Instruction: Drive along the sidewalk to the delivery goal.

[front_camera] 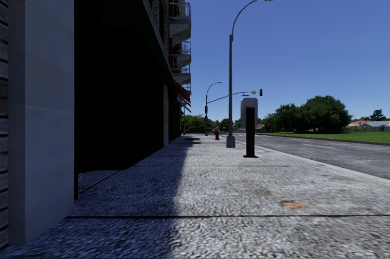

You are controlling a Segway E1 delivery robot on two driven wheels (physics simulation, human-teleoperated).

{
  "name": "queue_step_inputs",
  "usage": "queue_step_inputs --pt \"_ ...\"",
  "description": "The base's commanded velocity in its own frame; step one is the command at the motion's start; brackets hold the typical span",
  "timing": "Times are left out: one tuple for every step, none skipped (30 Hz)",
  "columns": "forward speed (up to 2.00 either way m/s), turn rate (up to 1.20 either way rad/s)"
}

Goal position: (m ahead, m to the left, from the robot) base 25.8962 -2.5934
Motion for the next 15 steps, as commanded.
queue_step_inputs --pt "2.00 0.00" --pt "2.00 0.00" --pt "2.00 0.00" --pt "2.00 0.00" --pt "2.00 0.00" --pt "2.00 0.00" --pt "2.00 0.00" --pt "2.00 0.00" --pt "2.00 0.00" --pt "2.00 0.00" --pt "2.00 0.00" --pt "2.00 0.00" --pt "2.00 0.00" --pt "2.00 0.00" --pt "2.00 0.00"
